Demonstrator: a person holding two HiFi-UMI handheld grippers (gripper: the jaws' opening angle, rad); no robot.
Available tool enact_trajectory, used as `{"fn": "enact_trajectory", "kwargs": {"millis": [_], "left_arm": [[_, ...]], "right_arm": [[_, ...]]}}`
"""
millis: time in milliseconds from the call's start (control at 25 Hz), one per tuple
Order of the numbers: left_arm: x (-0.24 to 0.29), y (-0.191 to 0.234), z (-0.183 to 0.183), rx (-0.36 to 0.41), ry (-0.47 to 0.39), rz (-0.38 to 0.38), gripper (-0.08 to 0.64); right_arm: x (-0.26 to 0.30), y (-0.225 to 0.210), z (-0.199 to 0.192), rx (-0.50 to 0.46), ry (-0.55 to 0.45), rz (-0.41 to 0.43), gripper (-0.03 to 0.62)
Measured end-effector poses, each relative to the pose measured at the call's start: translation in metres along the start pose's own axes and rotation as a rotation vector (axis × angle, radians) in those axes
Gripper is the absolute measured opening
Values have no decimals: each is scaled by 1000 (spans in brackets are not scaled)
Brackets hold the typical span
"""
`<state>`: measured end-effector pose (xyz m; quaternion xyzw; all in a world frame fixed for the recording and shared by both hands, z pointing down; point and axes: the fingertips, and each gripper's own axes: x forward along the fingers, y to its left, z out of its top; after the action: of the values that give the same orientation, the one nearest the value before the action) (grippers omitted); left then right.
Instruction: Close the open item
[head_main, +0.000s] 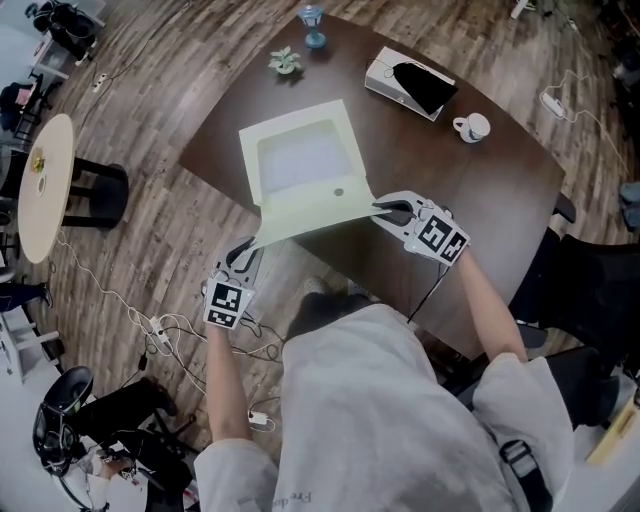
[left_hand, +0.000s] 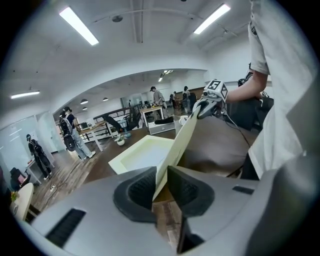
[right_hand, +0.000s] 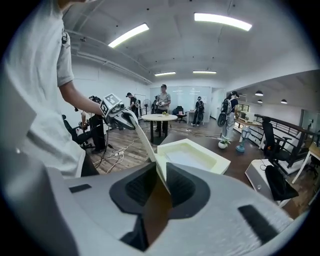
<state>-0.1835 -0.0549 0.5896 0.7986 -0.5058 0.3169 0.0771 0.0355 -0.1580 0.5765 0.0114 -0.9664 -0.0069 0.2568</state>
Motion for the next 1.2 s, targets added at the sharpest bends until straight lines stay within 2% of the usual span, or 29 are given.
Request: {"fn": "enact_trajectory", "kwargs": {"millis": [240, 400, 680, 1200], "left_arm": [[14, 30, 10, -6, -5, 36, 60], [28, 57, 15, -16, -9, 76, 60], [54, 96, 25, -17, -17, 84, 60], [104, 168, 24, -125, -12, 92, 69]], "right_arm": [[13, -34, 15, 17, -26, -30, 63], [26, -59, 26, 19, -29, -91, 58], [45, -99, 39, 37, -3, -172, 55], [87, -162, 52, 72, 49, -271, 57]]}}
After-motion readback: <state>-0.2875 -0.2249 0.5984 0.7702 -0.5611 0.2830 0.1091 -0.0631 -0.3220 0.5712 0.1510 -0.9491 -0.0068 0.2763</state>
